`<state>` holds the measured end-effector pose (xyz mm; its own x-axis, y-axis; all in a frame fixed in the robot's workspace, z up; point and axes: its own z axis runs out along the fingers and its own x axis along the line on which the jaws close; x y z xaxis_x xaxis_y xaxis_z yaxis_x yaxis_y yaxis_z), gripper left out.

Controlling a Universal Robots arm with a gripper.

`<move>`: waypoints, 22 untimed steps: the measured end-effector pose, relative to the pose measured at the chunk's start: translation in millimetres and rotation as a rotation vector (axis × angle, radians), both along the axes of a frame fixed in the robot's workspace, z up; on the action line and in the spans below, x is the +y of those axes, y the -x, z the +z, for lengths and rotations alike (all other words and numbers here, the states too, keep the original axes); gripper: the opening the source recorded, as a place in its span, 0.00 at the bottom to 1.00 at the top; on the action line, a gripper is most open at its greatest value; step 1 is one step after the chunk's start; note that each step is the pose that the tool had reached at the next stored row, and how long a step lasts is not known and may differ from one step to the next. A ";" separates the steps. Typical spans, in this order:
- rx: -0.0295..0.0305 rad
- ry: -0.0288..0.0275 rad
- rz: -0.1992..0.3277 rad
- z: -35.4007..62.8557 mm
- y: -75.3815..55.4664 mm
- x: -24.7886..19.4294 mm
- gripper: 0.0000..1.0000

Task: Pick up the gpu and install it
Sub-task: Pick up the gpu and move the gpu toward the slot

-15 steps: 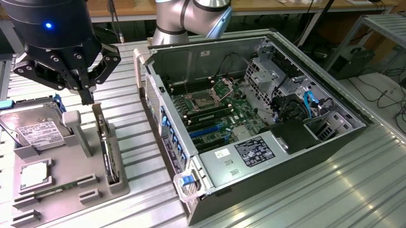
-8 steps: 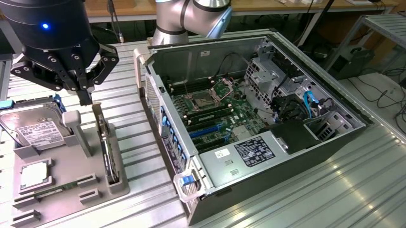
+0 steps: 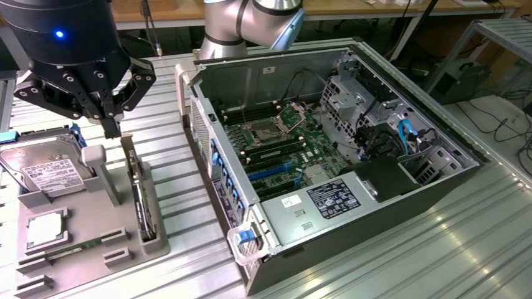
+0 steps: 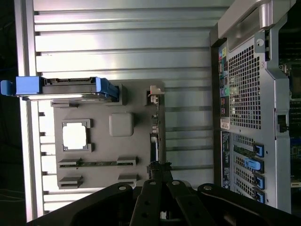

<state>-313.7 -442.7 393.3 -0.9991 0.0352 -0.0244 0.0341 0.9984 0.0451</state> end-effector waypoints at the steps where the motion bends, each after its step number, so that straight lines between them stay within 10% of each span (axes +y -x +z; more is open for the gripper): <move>1: 0.0000 0.0000 0.000 0.0 0.0 0.0 0.11; 8: 0.0000 0.0000 0.000 0.0 0.0 0.0 0.24; 12: -0.0001 0.0005 0.000 -1.0 0.1 0.0 0.60; 22: 0.0000 0.0031 0.009 -8.7 0.2 -0.1 0.60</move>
